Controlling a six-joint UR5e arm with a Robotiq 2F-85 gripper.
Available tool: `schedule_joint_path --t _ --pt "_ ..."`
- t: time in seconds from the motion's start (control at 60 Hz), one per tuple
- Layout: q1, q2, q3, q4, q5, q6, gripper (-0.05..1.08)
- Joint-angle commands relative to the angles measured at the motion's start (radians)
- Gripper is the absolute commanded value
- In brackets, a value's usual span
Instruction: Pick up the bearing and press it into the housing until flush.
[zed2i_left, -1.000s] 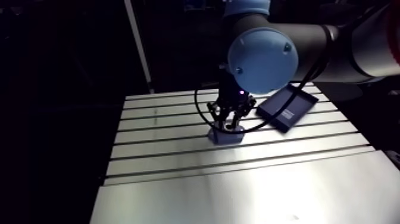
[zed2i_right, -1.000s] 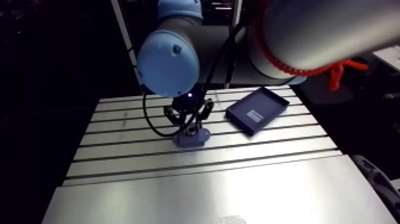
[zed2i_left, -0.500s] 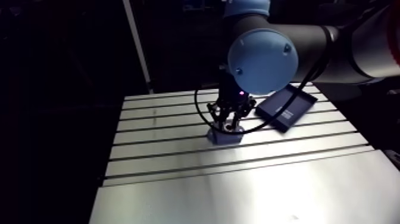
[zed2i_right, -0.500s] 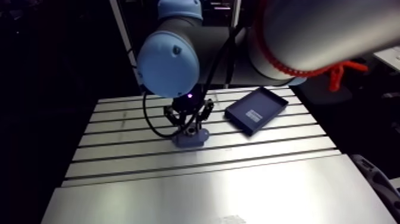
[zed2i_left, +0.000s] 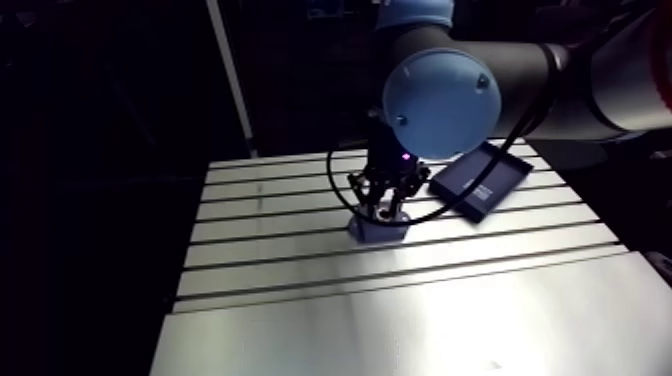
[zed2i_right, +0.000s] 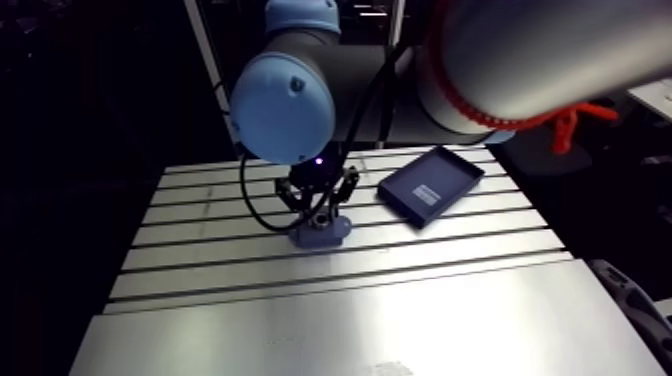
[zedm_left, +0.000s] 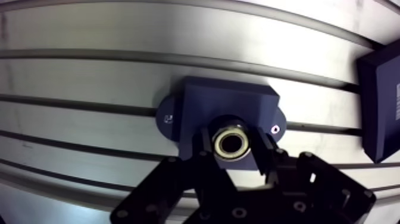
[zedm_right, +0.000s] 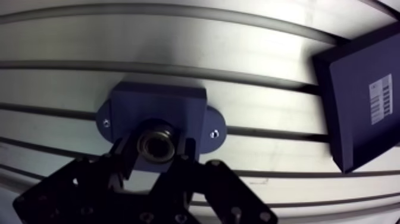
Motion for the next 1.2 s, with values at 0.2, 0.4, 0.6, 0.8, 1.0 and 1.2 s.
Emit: schedule_joint_path --t 0.2,0.4,0.6,0.8,1.0,1.2 --pt "0.003 0.000 0.000 0.000 0.000 0.001 0.73" --pt "0.003 0.000 -0.001 0.000 0.000 0.001 0.73" --pt "0.005 0.000 -0.003 0.000 0.000 0.001 0.73" --pt "0.005 0.000 -0.003 0.000 0.000 0.001 0.73" --pt "0.005 0.001 -0.003 0.000 0.000 0.003 0.73" --pt "0.005 0.003 -0.003 0.000 0.000 0.001 0.73"
